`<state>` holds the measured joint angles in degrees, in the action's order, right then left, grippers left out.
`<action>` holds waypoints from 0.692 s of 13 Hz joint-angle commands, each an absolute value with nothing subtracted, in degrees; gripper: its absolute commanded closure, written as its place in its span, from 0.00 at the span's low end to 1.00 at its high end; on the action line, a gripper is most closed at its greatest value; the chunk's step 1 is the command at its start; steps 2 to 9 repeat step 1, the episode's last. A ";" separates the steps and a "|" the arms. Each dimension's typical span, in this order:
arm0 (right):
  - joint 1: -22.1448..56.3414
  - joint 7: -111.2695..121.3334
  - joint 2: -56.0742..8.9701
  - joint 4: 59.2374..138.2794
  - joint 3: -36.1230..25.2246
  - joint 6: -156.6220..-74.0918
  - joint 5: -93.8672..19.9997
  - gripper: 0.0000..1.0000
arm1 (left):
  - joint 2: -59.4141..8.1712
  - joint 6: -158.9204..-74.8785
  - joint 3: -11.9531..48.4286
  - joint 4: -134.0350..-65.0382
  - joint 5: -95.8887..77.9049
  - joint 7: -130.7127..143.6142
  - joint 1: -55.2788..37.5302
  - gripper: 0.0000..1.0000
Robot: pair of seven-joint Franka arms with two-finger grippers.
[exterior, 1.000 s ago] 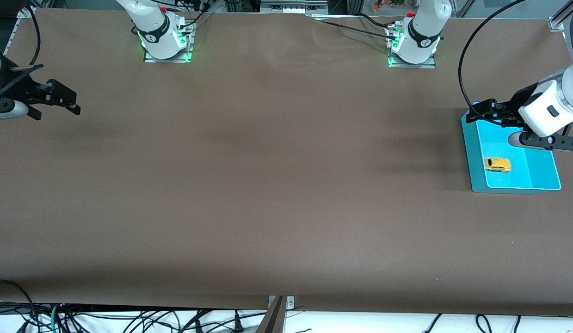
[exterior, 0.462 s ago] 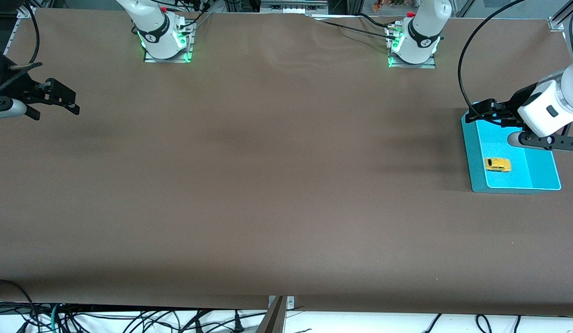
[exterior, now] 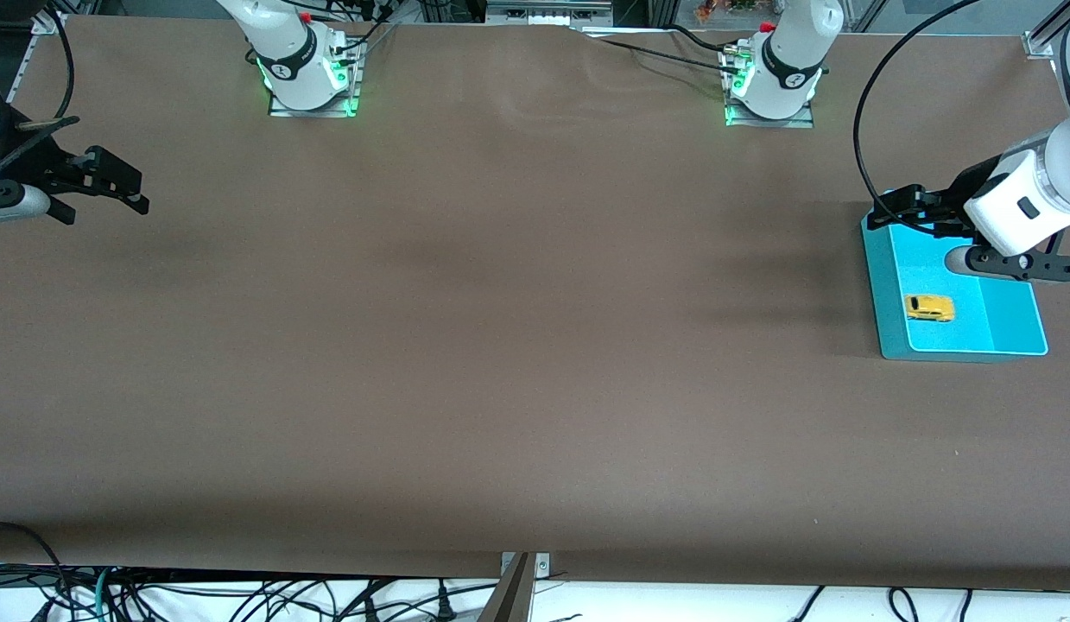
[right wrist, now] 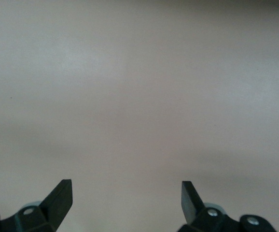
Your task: Wind and store yellow beetle car
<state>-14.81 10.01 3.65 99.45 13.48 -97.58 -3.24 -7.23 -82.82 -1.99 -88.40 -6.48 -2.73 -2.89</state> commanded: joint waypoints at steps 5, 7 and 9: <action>-14.85 10.02 3.34 98.00 13.71 -96.15 -3.87 0.00 | -6.86 -82.53 -2.02 -88.59 -5.27 -3.69 -3.25 0.00; -14.85 10.02 3.34 98.00 13.71 -96.15 -3.87 0.00 | -6.86 -82.53 -2.02 -88.59 -5.27 -3.69 -3.25 0.00; -14.85 10.02 3.34 98.00 13.71 -96.15 -3.87 0.00 | -6.86 -82.53 -2.02 -88.59 -5.27 -3.69 -3.25 0.00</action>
